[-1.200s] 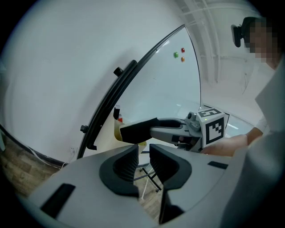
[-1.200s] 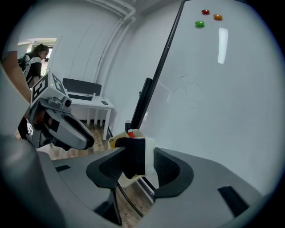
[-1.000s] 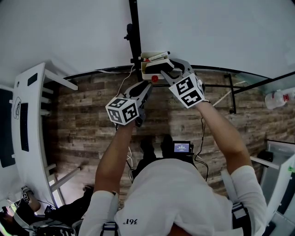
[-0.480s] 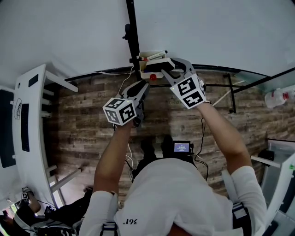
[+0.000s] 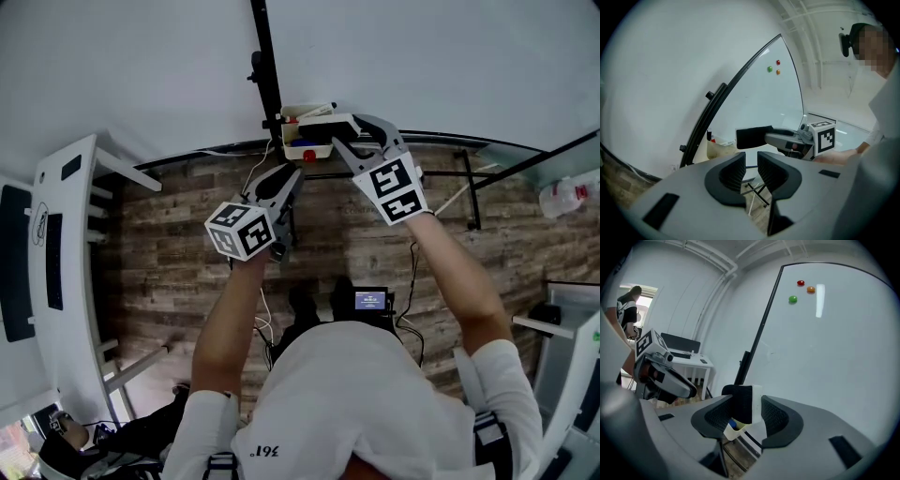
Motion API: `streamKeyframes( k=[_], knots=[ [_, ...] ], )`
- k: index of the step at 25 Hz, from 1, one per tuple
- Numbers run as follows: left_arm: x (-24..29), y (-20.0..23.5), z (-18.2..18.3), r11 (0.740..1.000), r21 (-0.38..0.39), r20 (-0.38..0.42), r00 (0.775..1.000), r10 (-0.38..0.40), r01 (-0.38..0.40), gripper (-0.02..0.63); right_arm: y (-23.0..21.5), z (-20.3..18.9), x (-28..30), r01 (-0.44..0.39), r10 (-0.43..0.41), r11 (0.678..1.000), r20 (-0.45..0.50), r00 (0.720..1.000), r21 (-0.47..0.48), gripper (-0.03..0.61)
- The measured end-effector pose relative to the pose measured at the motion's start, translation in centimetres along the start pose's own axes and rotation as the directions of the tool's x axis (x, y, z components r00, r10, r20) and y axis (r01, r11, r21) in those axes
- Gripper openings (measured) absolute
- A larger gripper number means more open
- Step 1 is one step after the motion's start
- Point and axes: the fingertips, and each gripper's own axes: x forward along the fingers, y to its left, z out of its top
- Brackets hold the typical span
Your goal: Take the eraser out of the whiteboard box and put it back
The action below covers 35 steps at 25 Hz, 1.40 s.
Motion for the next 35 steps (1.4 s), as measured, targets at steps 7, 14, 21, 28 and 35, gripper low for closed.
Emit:
streamKeyframes(
  k=[7,14,21,28,35],
  knots=[
    [-1.0,-2.2,1.6,0.999,0.018,0.042,0.999,-0.028,0.027,0.067,-0.4,1.1,-2.4,0.024,-0.026,0.999,0.050,0.998,0.041,0.206],
    [-2.2,-4.7,2.5,0.998,0.043,0.059,0.997,-0.041,0.038,0.067,-0.2,1.9,-5.7,0.038,-0.046,0.996,0.101,0.994,0.079,0.204],
    [-3.9,-6.6,3.3,0.998,0.052,0.092,0.995,-0.048,0.043,0.067,0.2,2.8,-9.6,0.044,-0.062,0.992,0.159,0.985,0.116,0.204],
    [-5.4,-9.1,3.3,0.996,0.055,0.109,0.992,-0.071,0.065,0.067,1.1,3.2,-13.1,0.025,-0.065,0.981,0.204,0.977,0.194,0.204],
    [-6.7,-10.8,3.5,0.997,0.063,0.127,0.990,-0.056,0.048,0.067,1.7,2.9,-15.6,0.016,-0.075,0.967,0.223,0.972,0.254,0.204]
  ],
)
